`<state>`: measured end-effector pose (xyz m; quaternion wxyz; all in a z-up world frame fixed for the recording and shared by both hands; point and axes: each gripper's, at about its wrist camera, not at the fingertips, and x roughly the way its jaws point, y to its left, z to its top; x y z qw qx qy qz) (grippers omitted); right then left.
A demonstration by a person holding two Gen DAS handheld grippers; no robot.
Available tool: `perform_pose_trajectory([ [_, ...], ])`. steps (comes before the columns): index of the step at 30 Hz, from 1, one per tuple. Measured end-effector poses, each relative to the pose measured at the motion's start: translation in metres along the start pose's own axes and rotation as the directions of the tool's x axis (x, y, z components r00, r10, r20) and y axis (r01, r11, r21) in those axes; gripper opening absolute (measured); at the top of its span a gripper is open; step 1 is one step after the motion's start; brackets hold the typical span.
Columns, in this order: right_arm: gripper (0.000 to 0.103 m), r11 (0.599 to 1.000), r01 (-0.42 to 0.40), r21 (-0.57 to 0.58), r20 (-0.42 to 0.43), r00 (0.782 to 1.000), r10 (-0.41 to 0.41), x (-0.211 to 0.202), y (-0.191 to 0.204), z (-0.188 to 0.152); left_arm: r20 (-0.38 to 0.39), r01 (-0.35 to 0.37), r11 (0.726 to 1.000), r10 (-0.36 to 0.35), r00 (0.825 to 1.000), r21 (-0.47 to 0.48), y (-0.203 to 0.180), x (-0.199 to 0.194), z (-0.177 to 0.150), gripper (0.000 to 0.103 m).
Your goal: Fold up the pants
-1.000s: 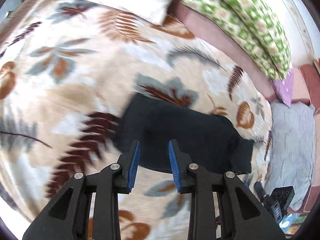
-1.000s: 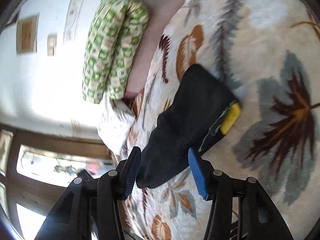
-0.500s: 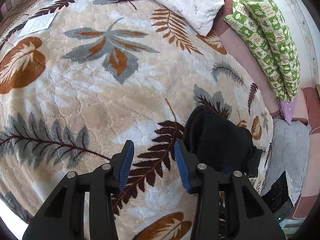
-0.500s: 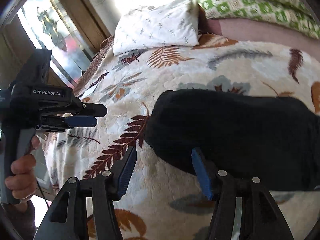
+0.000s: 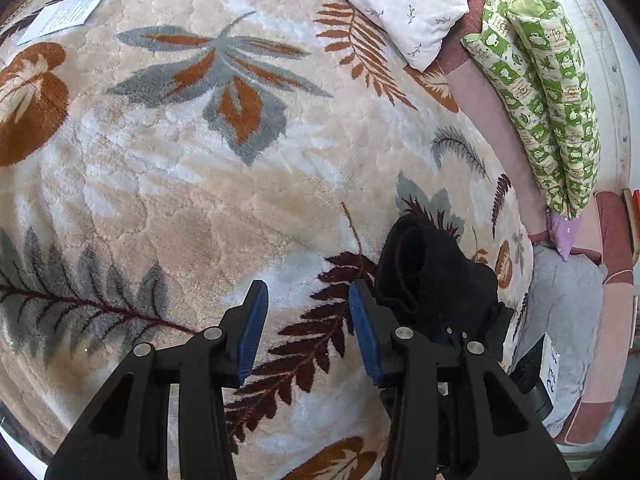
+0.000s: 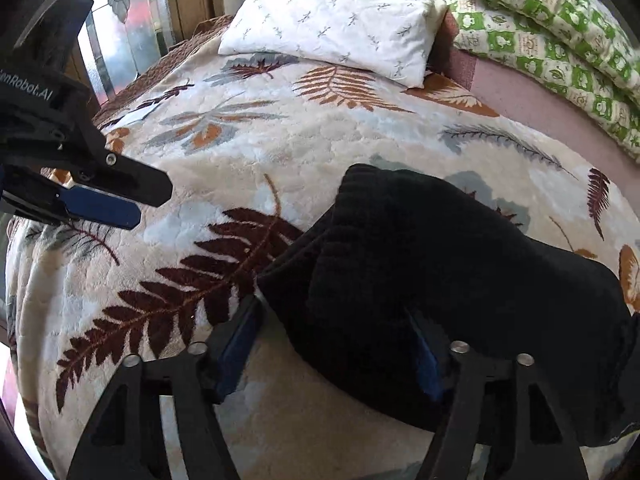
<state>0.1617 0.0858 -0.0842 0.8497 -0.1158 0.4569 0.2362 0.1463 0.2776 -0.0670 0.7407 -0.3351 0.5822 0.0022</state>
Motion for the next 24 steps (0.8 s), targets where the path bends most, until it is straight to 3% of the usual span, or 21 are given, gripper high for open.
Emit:
perform_pose_trajectory([
  [2, 0.04, 0.997, -0.05, 0.066, 0.027, 0.998, 0.048, -0.004, -0.016, 0.0, -0.015, 0.048, 0.999, -0.048, 0.999, -0.022, -0.007, 0.006, 0.004, 0.04],
  [4, 0.035, 0.99, -0.089, 0.11, 0.043, 0.995, 0.085, -0.008, -0.029, 0.0, -0.039, 0.106, 0.994, -0.107, 0.993, -0.028, -0.018, 0.015, 0.008, 0.046],
  [10, 0.035, 0.979, -0.147, 0.142, 0.071, 0.988, 0.138, -0.012, -0.035, -0.006, -0.113, 0.19, 0.98, -0.196, 0.974, -0.061, -0.049, 0.05, 0.022, 0.05],
  [14, 0.036, 0.971, -0.175, 0.163, 0.073, 0.984, 0.165, -0.009, -0.039, -0.005, -0.144, 0.198, 0.977, -0.208, 0.968, -0.079, -0.056, 0.07, 0.024, 0.051],
  [16, 0.036, 0.968, -0.188, 0.168, 0.074, 0.981, 0.178, -0.009, -0.041, -0.005, -0.145, 0.192, 0.978, -0.203, 0.968, -0.087, -0.057, 0.076, 0.023, 0.059],
  [19, 0.036, 0.961, -0.203, 0.188, 0.08, 0.978, 0.191, -0.009, -0.044, -0.005, -0.159, 0.22, 0.97, -0.235, 0.959, -0.108, -0.055, 0.082, 0.023, 0.062],
  [22, 0.037, 0.961, -0.204, 0.188, 0.083, 0.978, 0.192, -0.008, -0.044, -0.005, -0.181, 0.266, 0.956, -0.286, 0.941, -0.126, -0.054, 0.084, 0.021, 0.06],
  [24, 0.036, 0.961, -0.205, 0.184, 0.082, 0.978, 0.193, -0.008, -0.044, -0.005, -0.167, 0.311, 0.934, -0.34, 0.926, -0.177, -0.047, 0.082, 0.019, 0.053],
])
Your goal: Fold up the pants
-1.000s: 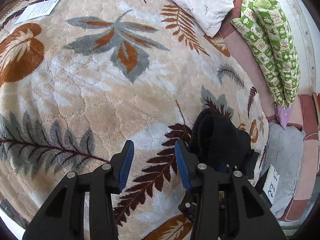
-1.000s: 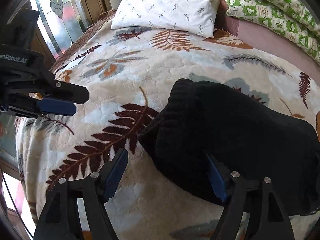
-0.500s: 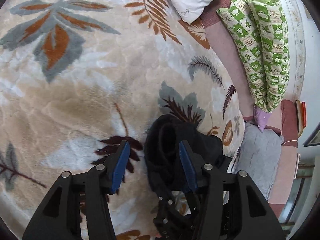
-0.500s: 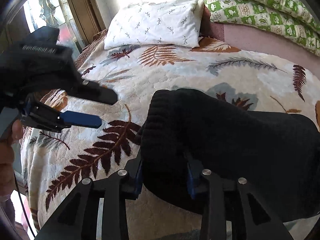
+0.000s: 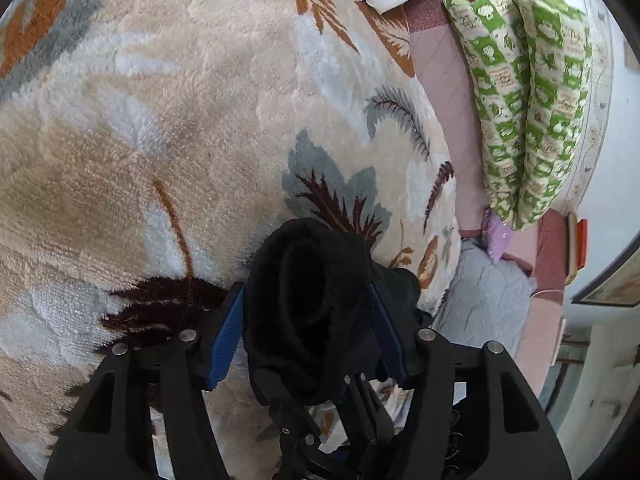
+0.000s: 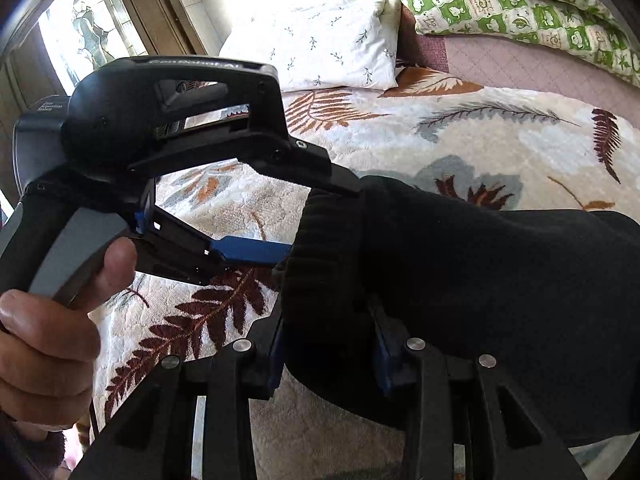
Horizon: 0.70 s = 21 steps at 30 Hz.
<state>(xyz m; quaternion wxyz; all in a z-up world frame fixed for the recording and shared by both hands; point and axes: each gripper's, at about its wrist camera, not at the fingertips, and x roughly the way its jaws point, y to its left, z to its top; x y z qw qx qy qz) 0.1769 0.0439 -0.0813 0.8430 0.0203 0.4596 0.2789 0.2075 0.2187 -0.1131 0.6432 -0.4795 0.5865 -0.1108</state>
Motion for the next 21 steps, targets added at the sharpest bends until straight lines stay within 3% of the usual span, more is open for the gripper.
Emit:
perform_pose_trajectory([
  [1, 0.036, 1.0, -0.003, 0.001, 0.0, 1.0, 0.003, -0.001, 0.0, 0.0, 0.004, 0.026, 1.0, -0.026, 1.0, -0.007, 0.002, -0.001, 0.0, 0.044],
  [6, 0.036, 1.0, -0.02, 0.018, 0.004, 1.0, 0.02, -0.004, -0.003, 0.0, 0.003, 0.074, 0.997, -0.074, 0.997, -0.005, 0.003, 0.0, -0.004, 0.025],
  [11, 0.036, 0.997, -0.052, 0.049, 0.021, 0.998, 0.051, -0.013, -0.007, -0.002, 0.02, 0.152, 0.988, -0.151, 0.988, -0.012, -0.005, -0.013, -0.018, 0.022],
  [21, 0.036, 0.984, -0.137, 0.114, 0.124, 0.985, 0.123, -0.076, -0.02, -0.002, 0.031, 0.164, 0.982, -0.168, 0.985, 0.091, -0.079, -0.02, -0.058, 0.022],
])
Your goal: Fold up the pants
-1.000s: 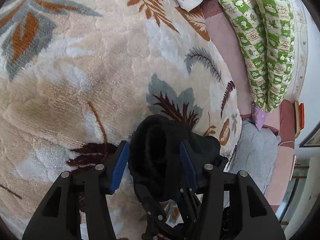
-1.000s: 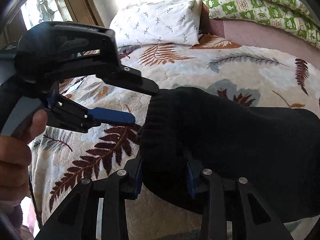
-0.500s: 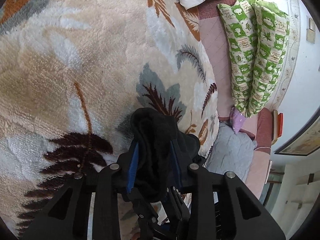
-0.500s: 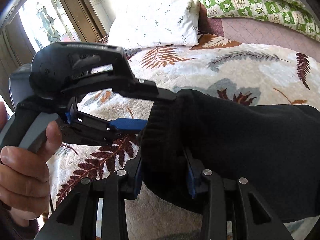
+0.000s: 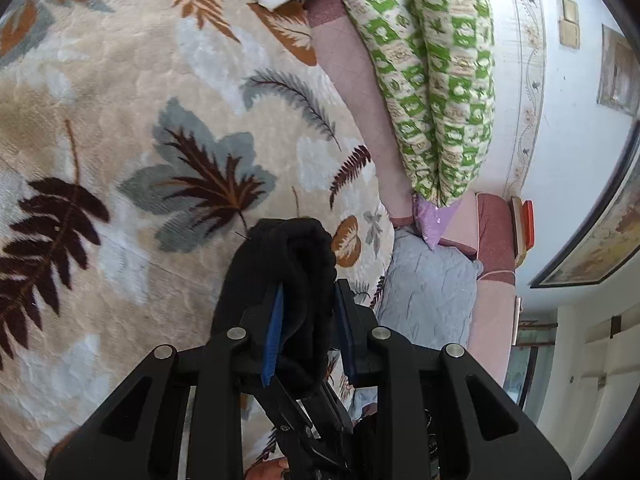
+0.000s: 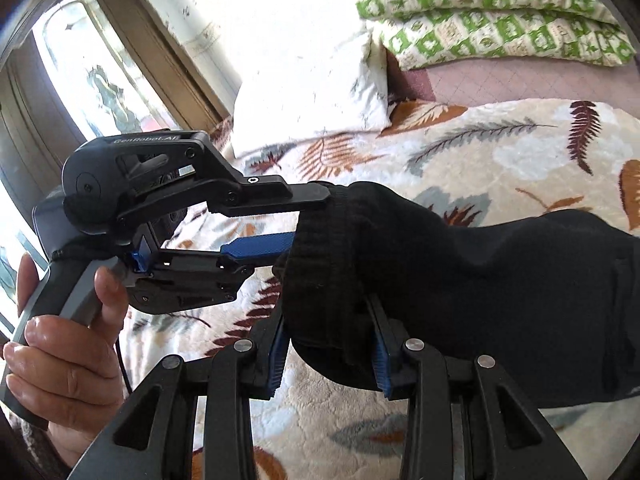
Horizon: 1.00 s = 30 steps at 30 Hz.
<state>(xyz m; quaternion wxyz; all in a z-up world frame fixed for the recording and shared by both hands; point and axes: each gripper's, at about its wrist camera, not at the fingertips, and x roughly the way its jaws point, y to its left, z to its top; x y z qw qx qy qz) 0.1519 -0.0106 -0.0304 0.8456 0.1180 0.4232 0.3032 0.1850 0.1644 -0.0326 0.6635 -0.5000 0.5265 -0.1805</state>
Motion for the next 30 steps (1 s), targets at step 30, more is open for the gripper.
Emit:
perform_pose_trajectory([
  [30, 0.035, 0.836, -0.154, 0.527, 0.205, 0.977, 0.051, -0.157, -0.285, -0.057, -0.285, -0.161, 0.958, 0.227, 0.931, 0.239, -0.137, 0.273, -0.066, 0.022],
])
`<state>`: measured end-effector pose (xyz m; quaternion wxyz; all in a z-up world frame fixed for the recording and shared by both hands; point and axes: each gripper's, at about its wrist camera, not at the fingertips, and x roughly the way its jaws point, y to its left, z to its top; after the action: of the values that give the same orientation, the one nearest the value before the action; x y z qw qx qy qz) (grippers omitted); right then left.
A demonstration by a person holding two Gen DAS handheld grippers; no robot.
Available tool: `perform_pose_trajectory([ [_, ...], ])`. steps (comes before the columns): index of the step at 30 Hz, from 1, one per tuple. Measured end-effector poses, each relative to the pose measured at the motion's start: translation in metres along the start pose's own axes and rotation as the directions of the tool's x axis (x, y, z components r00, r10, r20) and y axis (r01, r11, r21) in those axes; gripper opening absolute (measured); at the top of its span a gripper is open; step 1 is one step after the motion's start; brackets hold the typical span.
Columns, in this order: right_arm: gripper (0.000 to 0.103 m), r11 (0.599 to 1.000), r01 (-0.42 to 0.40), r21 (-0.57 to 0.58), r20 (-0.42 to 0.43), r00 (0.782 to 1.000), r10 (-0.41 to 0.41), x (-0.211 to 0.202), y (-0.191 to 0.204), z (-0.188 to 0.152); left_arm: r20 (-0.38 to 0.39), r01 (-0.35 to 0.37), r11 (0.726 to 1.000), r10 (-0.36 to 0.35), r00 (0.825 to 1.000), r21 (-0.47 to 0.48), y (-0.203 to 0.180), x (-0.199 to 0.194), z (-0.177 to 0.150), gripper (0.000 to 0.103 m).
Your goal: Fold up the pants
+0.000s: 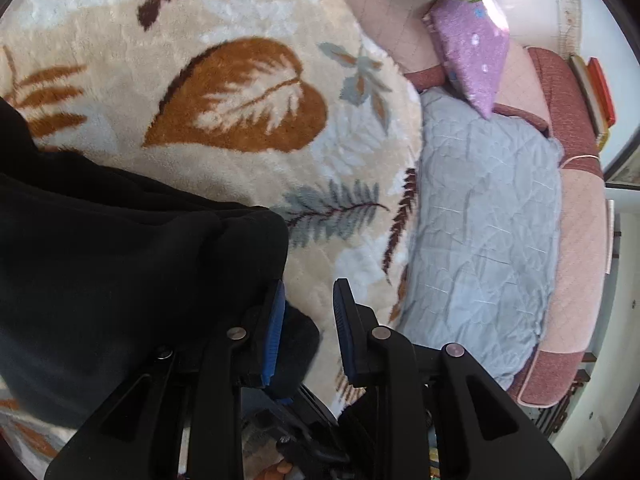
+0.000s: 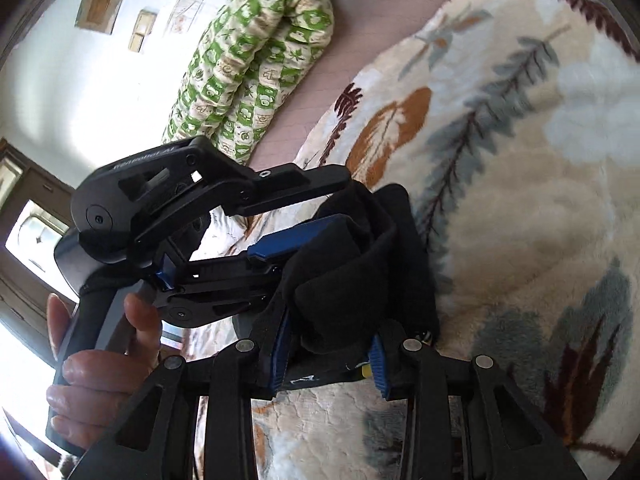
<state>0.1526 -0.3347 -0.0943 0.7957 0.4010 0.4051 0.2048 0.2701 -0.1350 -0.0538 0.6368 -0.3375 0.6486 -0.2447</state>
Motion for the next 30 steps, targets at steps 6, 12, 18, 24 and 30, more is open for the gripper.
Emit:
perform_pose_trajectory([
  [6, 0.042, 0.988, -0.107, 0.111, -0.036, 0.993, 0.111, -0.029, -0.01, 0.01, 0.176, -0.005, 0.995, -0.013, 0.984, 0.102, 0.004, -0.106, -0.029, 0.053],
  [12, 0.069, 0.999, -0.032, 0.023, 0.049, 0.998, 0.031, -0.067, 0.013, 0.05, 0.29, -0.122, 0.993, 0.114, 0.95, 0.009, 0.063, -0.139, -0.082, 0.063],
  [18, 0.069, 0.996, 0.071, -0.054, -0.127, 0.989, -0.078, -0.008, 0.032, 0.069, 0.234, -0.086, 0.993, 0.104, 0.967, -0.084, 0.089, -0.088, -0.122, 0.063],
  [24, 0.069, 0.986, 0.121, -0.112, -0.203, 0.969, -0.142, 0.035, 0.037, 0.068, 0.214, 0.004, 0.98, 0.04, 0.976, -0.201, 0.083, -0.051, -0.12, 0.063],
  [30, 0.03, 0.964, 0.159, -0.213, -0.258, 0.943, -0.212, 0.06, 0.039, 0.071, 0.219, 0.049, 0.945, 0.025, 0.975, -0.323, 0.077, -0.032, -0.097, 0.063],
])
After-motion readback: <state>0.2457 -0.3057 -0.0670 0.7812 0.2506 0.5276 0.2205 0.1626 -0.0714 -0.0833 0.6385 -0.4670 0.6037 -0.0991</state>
